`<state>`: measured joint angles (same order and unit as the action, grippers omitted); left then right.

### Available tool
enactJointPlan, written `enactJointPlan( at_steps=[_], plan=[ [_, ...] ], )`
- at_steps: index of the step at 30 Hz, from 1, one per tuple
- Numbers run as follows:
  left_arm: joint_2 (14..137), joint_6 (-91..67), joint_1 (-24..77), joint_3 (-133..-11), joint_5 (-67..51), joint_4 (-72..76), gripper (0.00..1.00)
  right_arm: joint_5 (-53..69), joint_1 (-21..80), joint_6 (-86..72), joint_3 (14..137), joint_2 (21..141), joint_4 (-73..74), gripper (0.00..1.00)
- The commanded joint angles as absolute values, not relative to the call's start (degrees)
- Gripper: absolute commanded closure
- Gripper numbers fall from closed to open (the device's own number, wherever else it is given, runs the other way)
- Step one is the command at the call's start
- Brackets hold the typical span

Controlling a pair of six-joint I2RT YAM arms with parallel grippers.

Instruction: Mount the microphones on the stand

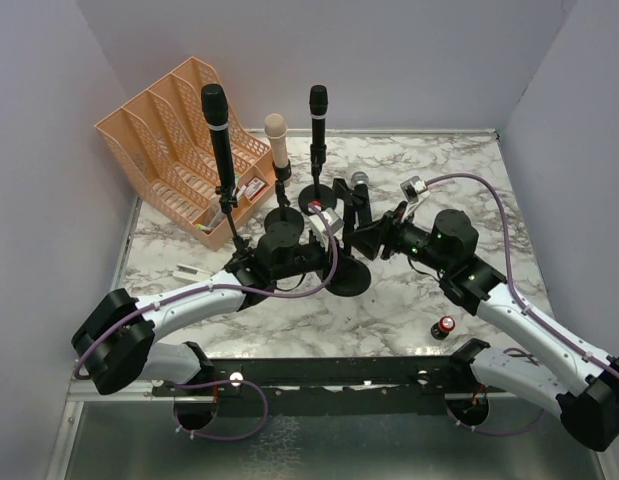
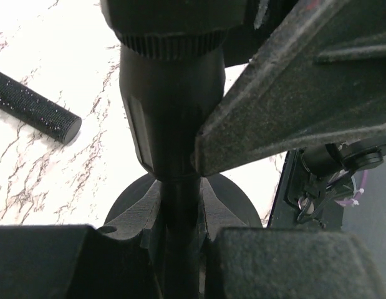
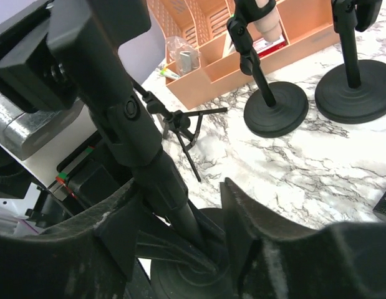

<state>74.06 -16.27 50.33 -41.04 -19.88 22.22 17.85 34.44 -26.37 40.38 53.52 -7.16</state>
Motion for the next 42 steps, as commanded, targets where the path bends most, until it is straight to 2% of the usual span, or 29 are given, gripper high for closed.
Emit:
enactJointPlan(
  at_steps=[1, 5, 8, 14, 20, 21, 22, 25, 26, 28, 37, 42],
  plan=[
    [73.79, -17.08, 50.55, -43.42, -18.25, 26.46, 1.0, 14.26, 34.89, -27.33, 41.85, 54.79, -6.5, 0.52],
    [73.55, -16.26, 50.55, -43.09, -21.92, 26.46, 1.0, 15.78, 34.89, -26.06, 40.42, 53.83, -9.74, 0.67],
    [73.27, -15.25, 50.55, -42.89, -26.22, 26.41, 1.0, 17.62, 34.84, -25.3, 39.69, 53.15, -11.35, 0.75],
    [72.24, -12.72, 50.6, -42.63, -36.81, 26.13, 1.0, 31.79, 34.82, -18.81, 36.52, 50.16, -16.65, 0.92],
    [71.46, -11.3, 50.45, -42.09, -46.26, 26.02, 1.0, 45.99, 34.83, -13.82, 40.53, 47.26, -9.92, 0.98],
    [71.19, -11.11, 50.45, -41.84, -46.42, 26.02, 1.0, 45.31, 34.82, -13.97, 41.15, 46.88, -9.0, 0.98],
    [71.06, -11.0, 50.45, -41.69, -46.18, 26.02, 1.0, 43.43, 34.81, -14.7, 41.52, 46.51, -8.06, 0.93],
    [70.8, -11.06, 50.45, -41.69, -44.92, 26.02, 1.0, 35.87, 34.86, -16.37, 41.93, 46.42, -6.98, 0.59],
    [70.95, -11.34, 50.45, -41.85, -44.38, 26.02, 1.0, 33.75, 34.83, -16.75, 41.92, 46.78, -6.89, 0.52],
    [71.31, -11.62, 50.45, -42.2, -42.91, 26.02, 1.0, 30.51, 34.87, -17.94, 42.05, 47.84, -7.36, 0.46],
    [72.19, -13.16, 50.45, -42.21, -38.92, 26.02, 1.0, 28.43, 34.83, -27.99, 37.0, 49.65, -24.91, 0.44],
    [72.8, -14.0, 50.45, -42.04, -37.86, 26.02, 1.0, 26.99, 34.85, -30.28, 35.49, 49.88, -30.08, 0.5]
  ],
)
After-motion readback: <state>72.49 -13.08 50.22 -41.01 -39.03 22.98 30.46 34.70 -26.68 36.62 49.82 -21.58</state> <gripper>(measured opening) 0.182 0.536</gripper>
